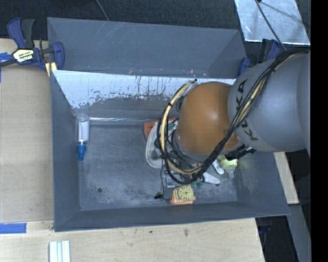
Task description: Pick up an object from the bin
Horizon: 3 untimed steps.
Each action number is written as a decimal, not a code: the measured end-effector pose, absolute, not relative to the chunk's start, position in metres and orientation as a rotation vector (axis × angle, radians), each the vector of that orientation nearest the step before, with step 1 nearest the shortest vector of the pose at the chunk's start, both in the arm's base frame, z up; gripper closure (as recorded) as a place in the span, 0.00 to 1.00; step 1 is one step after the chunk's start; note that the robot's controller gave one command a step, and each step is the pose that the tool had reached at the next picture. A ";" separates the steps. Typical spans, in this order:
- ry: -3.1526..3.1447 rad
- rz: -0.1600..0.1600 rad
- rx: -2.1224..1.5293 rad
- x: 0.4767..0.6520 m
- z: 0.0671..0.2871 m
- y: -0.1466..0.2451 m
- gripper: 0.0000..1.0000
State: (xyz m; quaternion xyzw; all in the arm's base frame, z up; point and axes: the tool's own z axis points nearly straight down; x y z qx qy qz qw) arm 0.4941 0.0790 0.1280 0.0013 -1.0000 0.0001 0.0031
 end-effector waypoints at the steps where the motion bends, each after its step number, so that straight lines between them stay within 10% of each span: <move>1: -3.144 -0.001 0.000 0.496 0.132 0.079 0.00; 2: -3.144 -0.002 0.101 0.531 0.120 0.030 0.00; 3: -3.145 -0.002 -0.128 0.545 0.072 0.032 1.00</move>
Offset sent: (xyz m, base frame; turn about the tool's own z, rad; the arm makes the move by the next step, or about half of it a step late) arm 0.0523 -0.0766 -0.0151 -0.0789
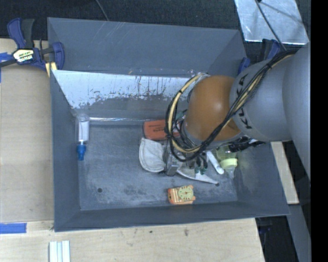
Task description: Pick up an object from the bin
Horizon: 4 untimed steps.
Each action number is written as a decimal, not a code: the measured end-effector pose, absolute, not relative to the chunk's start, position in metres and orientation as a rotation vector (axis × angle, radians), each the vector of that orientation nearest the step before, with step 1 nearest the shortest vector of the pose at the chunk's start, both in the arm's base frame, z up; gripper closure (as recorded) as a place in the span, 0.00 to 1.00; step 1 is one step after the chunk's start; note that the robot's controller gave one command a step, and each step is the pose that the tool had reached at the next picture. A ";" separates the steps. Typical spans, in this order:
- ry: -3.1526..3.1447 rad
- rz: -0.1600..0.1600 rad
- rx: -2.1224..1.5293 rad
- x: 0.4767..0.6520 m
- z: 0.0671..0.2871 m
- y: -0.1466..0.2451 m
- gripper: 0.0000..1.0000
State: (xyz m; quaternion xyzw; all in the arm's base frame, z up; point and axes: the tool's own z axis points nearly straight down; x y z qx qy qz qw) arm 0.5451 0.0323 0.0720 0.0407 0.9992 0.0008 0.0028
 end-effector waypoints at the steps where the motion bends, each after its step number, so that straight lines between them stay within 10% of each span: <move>1: 3.133 0.003 0.128 0.545 0.072 0.032 1.00; 3: 3.144 -0.001 0.052 0.524 0.191 0.037 1.00; 4: 3.142 -0.001 0.043 0.524 0.206 0.038 1.00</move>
Offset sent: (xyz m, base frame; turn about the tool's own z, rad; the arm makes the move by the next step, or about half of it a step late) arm -0.0164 0.0022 0.1176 -0.0232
